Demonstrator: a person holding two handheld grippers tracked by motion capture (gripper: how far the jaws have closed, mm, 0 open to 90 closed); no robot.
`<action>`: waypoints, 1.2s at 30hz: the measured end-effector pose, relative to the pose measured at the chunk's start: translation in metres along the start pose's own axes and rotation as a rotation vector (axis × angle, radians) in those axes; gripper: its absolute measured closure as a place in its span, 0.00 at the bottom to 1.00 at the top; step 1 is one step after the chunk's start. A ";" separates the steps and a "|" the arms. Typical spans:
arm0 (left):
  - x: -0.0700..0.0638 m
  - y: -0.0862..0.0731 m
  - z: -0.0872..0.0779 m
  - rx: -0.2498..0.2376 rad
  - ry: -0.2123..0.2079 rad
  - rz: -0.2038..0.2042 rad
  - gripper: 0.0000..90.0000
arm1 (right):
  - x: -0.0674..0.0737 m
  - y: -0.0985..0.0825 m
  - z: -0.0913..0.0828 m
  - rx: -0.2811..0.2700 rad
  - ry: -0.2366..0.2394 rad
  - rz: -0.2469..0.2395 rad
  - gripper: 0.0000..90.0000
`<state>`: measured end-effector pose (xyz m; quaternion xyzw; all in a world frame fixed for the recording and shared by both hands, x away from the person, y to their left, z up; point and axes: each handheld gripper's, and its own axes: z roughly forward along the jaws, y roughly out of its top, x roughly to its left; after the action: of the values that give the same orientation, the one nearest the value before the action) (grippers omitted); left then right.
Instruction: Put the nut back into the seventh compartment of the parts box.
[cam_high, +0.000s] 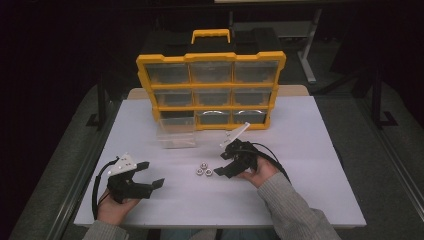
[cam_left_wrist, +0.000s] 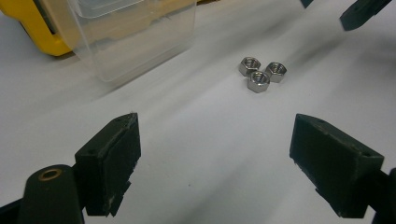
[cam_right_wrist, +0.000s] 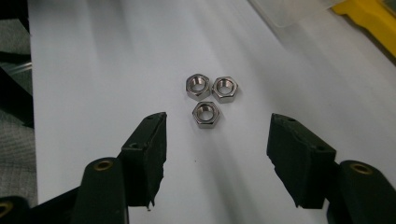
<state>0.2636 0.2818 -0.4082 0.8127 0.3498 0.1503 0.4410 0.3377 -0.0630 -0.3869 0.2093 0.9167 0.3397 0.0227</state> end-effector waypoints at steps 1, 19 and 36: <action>0.000 0.000 0.000 -0.001 0.000 0.001 0.18 | 0.000 0.001 0.003 0.005 -0.004 -0.011 0.42; 0.001 0.000 -0.001 -0.001 -0.002 0.000 0.18 | -0.001 0.015 0.049 0.118 0.048 -0.090 0.59; 0.003 0.000 -0.002 0.004 -0.001 -0.002 0.18 | 0.002 0.017 0.069 0.193 0.016 -0.183 0.73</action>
<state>0.2645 0.2853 -0.4074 0.8133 0.3507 0.1489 0.4398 0.3548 -0.0084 -0.4286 0.1231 0.9606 0.2480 0.0259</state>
